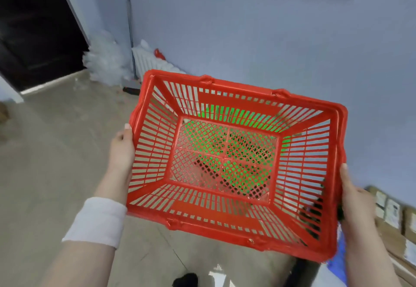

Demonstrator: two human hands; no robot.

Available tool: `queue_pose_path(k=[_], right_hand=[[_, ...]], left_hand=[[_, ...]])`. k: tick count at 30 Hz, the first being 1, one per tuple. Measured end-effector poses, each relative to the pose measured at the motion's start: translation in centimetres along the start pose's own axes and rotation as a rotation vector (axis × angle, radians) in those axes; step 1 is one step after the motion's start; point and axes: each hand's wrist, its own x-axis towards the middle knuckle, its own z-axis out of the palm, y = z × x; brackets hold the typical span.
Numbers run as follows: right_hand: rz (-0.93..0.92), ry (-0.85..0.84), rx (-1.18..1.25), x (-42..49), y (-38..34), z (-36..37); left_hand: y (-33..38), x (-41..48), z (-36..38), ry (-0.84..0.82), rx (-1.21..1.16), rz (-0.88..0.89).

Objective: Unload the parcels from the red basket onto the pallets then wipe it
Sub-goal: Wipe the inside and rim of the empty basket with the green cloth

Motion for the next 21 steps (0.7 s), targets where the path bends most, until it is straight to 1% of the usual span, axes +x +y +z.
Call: queue_pose_path(k=[2, 4, 6, 10, 12, 16, 21], right_hand=[[0.021, 0.027, -0.005, -0.5, -0.6, 1.6], [0.068, 0.094, -0.014, -0.1, -0.8, 3.4], [0.068, 0.126, -0.044, 0.5, -1.1, 4.7], [0.110, 0.226, -0.064, 3.4, -1.5, 6.8], [0.117, 0.243, -0.065, 5.3, -1.8, 8.1], [0.147, 0.261, -0.044, 7.7, -3.2, 10.8], [0.218, 0.344, -0.055, 10.1, -3.2, 13.1]], left_hand=[[0.8, 2.6, 1.0, -0.011, 0.007, 0.018], [1.3, 5.7, 2.2, -0.035, 0.017, 0.024], [1.6, 8.5, 3.9, -0.072, 0.030, 0.032], [2.3, 13.2, 8.9, -0.159, 0.019, 0.004], [2.6, 15.4, 11.3, -0.209, 0.027, 0.003], [2.3, 19.6, 15.3, -0.229, 0.082, 0.035], [2.3, 23.9, 20.0, -0.336, 0.146, 0.029]])
